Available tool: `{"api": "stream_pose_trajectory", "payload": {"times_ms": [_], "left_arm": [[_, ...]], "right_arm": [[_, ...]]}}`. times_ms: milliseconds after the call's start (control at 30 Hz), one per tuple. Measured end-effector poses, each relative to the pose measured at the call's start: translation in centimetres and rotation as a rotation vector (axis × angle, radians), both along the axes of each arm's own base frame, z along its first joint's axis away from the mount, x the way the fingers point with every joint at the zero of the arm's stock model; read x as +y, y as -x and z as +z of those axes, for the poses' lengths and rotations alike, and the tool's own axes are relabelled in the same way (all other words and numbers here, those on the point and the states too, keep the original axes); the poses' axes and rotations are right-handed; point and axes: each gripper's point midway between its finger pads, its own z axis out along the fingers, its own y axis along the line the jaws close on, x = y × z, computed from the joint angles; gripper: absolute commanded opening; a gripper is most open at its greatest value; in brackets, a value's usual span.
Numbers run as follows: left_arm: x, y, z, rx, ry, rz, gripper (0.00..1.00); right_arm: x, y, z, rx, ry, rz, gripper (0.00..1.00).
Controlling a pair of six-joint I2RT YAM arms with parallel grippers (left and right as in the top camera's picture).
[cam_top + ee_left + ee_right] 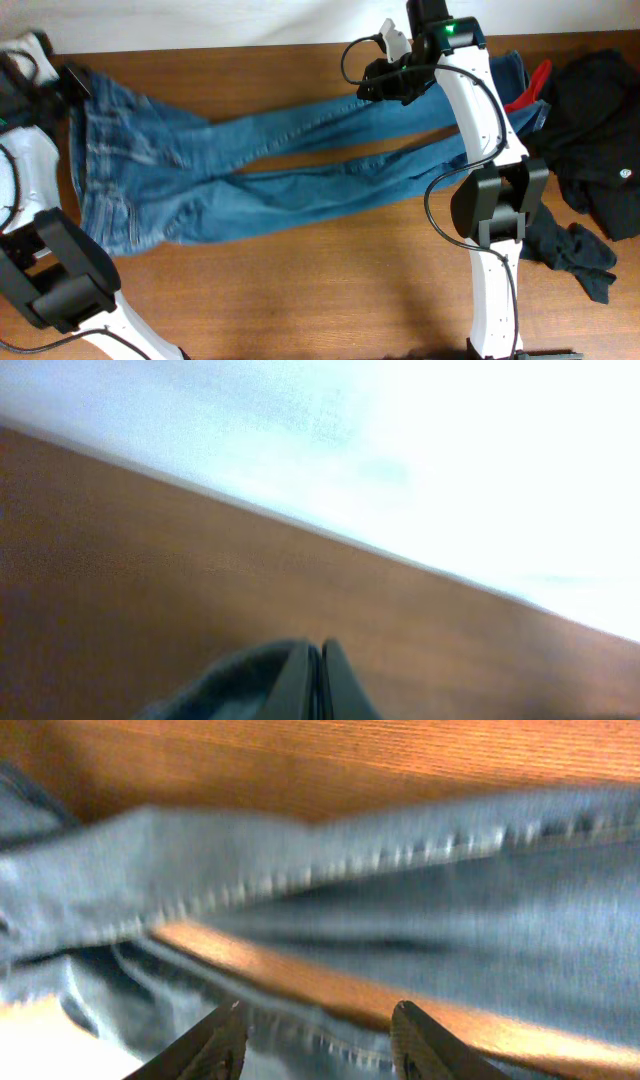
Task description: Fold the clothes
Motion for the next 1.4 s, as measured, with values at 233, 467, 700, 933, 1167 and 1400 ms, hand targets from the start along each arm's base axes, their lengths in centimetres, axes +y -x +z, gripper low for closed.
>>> {"api": "stream_pose_trajectory", "payload": {"times_ms": [233, 467, 700, 933, 1167, 1400], "left_arm": [[1.9, 0.0, 4.6, -0.007, -0.101, 0.059, 0.06], [4.8, 3.4, -2.1, 0.279, -0.143, 0.201, 0.47], [3.1, 6.4, -6.7, 0.488, -0.072, 0.17, 0.52], [-1.0, 10.0, -9.1, 0.697, -0.003, 0.098, 0.43], [-2.9, 14.0, -13.0, 0.872, 0.062, 0.067, 0.34], [-3.5, 13.8, -16.6, 0.868, -0.045, 0.014, 0.14]], "right_arm": [[1.1, 0.3, 0.0, -0.002, -0.001, 0.02, 0.52], [1.4, 0.4, 0.0, -0.003, 0.005, 0.026, 0.53], [-0.1, 0.6, -0.9, 0.011, 0.099, 0.0, 0.59], [-0.9, 3.1, -1.8, 0.108, 0.147, 0.033, 0.58], [-0.2, 9.1, -2.3, 0.291, 0.209, 0.179, 0.59], [3.2, 12.4, -2.9, 0.342, 0.367, 0.218, 0.65]]}}
